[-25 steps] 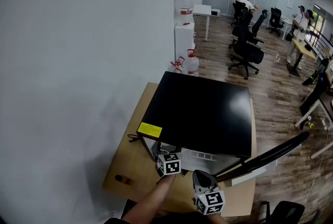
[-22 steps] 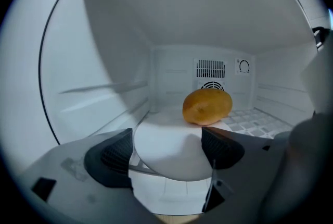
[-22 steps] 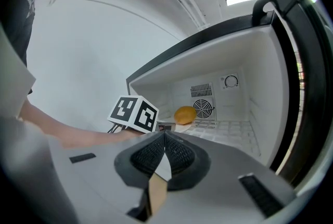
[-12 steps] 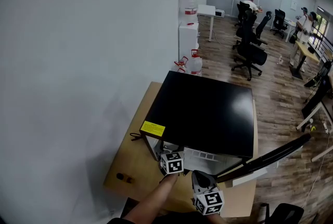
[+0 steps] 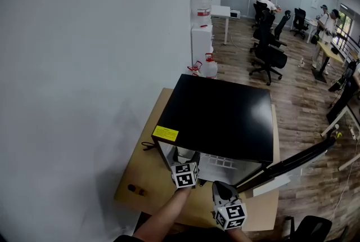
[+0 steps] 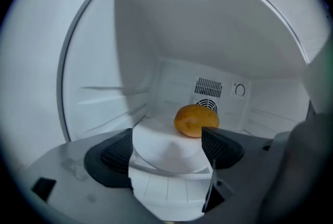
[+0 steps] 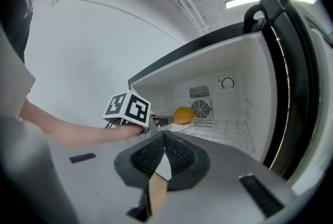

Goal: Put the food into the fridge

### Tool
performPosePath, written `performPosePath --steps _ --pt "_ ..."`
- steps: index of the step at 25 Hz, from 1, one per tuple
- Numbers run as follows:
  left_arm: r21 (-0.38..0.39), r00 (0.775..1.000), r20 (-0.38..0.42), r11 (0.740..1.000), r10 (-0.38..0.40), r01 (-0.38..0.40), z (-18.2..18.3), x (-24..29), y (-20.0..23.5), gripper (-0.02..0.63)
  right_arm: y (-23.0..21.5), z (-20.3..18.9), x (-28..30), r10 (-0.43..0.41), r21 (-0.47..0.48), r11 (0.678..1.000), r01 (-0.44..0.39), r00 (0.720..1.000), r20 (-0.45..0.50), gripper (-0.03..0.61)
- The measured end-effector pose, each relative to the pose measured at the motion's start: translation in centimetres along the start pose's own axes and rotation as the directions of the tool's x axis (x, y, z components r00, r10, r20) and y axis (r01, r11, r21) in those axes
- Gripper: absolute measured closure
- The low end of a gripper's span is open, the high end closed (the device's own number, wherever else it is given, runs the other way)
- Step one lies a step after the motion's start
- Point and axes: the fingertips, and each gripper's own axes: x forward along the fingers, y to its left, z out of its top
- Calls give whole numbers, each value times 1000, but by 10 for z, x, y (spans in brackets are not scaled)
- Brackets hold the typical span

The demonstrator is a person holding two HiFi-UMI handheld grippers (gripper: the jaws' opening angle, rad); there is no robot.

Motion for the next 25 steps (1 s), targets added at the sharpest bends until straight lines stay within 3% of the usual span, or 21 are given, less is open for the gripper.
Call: performPosePath --steps 12,25 --pt "16 985 45 986 -164 164 2 -145 -25 237 45 8 -68 -43 -33 998 45 997 69 518" --pt "-126 941 104 935 -321 333 -21 -355 -53 245 128 -17 -195 -92 -46 994 97 990 102 518"
